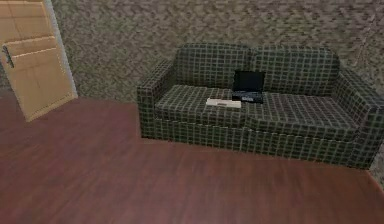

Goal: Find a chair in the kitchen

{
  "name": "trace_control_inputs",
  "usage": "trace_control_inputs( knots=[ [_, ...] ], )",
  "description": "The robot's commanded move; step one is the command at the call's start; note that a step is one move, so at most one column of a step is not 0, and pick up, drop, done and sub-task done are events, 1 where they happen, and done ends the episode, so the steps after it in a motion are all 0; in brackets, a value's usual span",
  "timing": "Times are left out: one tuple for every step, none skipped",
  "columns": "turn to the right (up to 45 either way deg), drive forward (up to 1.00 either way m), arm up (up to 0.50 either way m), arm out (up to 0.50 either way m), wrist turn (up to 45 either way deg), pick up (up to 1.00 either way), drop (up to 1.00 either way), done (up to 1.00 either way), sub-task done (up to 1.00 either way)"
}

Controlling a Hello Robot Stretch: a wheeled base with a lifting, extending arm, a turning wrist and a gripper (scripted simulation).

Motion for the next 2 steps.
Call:
trace_control_inputs(
  knots=[
    [-27.0,0.0,0.0,0.0,0.0,0.0,0.0,0.0,0.0],
    [0.0,0.45,0.0,0.0,0.0,0.0,0.0,0.0,0.0]
  ],
)
